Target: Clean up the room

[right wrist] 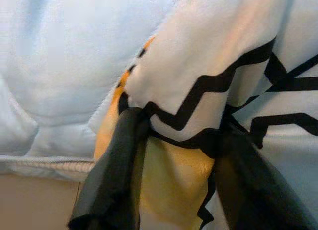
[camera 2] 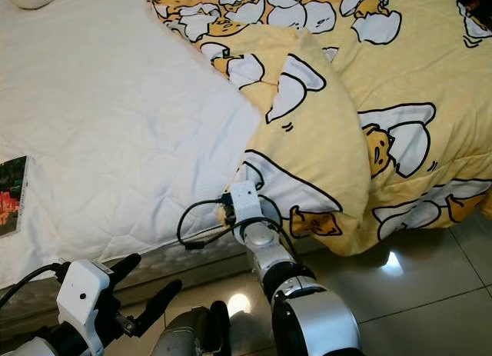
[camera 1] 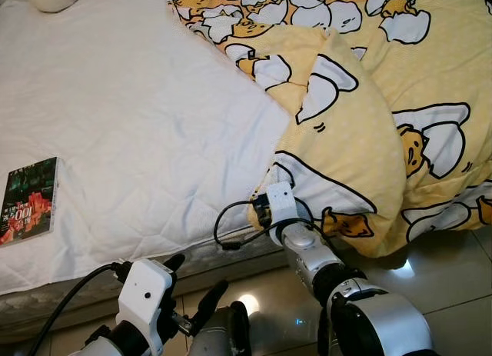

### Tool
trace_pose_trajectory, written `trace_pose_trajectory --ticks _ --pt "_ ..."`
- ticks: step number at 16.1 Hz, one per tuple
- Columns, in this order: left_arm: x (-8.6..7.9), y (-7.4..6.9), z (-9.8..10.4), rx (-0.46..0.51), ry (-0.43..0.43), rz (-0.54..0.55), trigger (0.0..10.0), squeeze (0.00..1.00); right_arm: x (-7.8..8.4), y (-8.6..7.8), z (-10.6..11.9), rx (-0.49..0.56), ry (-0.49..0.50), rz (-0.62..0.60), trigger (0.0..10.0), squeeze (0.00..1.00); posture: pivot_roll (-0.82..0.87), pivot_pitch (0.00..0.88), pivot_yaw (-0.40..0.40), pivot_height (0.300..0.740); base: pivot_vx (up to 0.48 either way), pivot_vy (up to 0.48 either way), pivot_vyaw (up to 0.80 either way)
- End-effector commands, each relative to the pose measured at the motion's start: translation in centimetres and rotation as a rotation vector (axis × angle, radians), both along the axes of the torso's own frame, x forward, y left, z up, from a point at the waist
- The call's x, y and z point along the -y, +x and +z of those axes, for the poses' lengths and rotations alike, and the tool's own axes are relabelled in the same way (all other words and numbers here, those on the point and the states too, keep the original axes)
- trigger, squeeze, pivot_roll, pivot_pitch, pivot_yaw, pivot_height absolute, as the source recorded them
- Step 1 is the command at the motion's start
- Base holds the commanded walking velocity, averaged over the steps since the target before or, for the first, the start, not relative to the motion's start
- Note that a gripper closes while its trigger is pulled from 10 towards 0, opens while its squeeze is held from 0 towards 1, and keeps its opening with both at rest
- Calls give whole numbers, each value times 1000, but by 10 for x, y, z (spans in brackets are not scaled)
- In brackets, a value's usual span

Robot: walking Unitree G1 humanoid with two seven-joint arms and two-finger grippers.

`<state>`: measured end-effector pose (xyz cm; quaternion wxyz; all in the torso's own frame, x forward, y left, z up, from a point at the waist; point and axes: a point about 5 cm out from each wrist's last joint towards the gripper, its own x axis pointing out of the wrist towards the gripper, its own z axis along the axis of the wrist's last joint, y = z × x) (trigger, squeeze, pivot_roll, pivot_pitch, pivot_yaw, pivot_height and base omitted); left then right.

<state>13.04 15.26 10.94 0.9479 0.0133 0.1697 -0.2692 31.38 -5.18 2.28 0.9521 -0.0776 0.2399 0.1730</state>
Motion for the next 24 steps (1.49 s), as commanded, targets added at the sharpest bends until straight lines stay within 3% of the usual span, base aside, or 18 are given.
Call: trace_pose_trajectory --ticks 1,7,13,16,17,18,19,21,24 --pt "-4 -3 -1 -21 18 3 10000 0 -31 -22 -11 -45 32 105 0 0 250 287 235 740 0 0 0" --pt "-3 0 -1 -20 14 -2 10000 0 -45 -44 -24 -42 20 235 0 0 230 290 237 740 0 0 0" --pt "-10 2 -8 -32 13 32 10000 0 -65 -89 -46 -94 81 391 0 0 215 286 232 740 0 0 0" --pt "-11 6 -8 -13 39 40 10000 0 -67 -99 -50 -82 50 416 0 0 212 279 230 740 0 0 0" --pt "-11 8 -9 -5 45 43 10000 0 -71 -88 -38 39 33 413 10000 0 205 274 225 740 0 0 0" --pt "-11 9 -10 -3 47 45 10000 0 -74 -80 -27 123 49 411 10000 365 204 273 225 740 0 0 0" --pt "-11 10 -11 -1 48 46 10000 0 -77 -74 -17 199 59 413 10000 945 201 270 223 740 0 0 0" --pt "-7 20 -17 14 43 49 10000 0 -82 -51 20 393 153 427 10000 1000 165 217 196 740 0 0 0" --pt "0 47 -21 78 39 68 10000 0 -52 -15 44 493 140 281 10000 1000 104 135 170 740 0 0 0"
